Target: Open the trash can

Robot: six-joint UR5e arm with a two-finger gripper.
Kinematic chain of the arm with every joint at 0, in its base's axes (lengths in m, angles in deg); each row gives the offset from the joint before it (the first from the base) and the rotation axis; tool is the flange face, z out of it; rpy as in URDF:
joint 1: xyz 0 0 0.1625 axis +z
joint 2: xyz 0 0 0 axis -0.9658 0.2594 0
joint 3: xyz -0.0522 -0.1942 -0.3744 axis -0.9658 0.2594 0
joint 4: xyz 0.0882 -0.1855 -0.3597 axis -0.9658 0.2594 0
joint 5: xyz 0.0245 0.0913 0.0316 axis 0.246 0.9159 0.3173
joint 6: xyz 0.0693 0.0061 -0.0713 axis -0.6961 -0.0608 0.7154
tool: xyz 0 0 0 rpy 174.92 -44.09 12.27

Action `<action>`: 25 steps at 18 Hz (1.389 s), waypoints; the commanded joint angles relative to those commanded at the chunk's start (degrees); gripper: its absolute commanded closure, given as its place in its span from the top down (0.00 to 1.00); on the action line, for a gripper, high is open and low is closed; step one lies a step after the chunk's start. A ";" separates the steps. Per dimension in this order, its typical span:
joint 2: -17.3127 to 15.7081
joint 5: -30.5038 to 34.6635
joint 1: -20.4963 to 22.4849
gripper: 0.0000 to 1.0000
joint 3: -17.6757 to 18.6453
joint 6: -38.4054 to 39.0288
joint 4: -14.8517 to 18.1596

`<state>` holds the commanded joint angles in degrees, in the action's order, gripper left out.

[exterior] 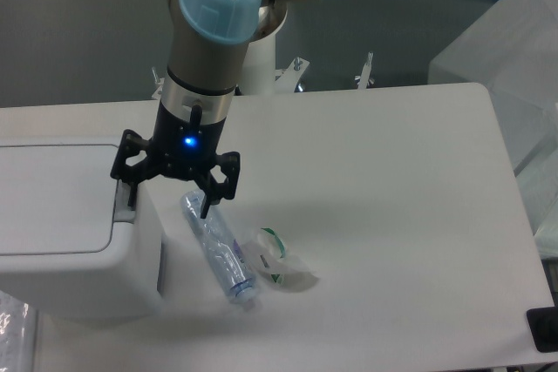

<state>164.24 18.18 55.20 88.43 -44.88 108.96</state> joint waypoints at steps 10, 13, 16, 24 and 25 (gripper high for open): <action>0.35 0.09 0.00 1.00 0.00 -0.09 -0.26; 0.18 0.00 0.09 1.00 -0.09 0.09 -0.18; -0.26 0.00 0.17 1.00 -0.96 -0.09 -0.26; -0.96 4.81 5.00 1.00 -4.66 -1.40 -0.44; -1.14 7.10 5.97 1.00 -4.57 -2.71 -0.35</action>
<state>163.10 25.28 61.17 83.86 -47.59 108.61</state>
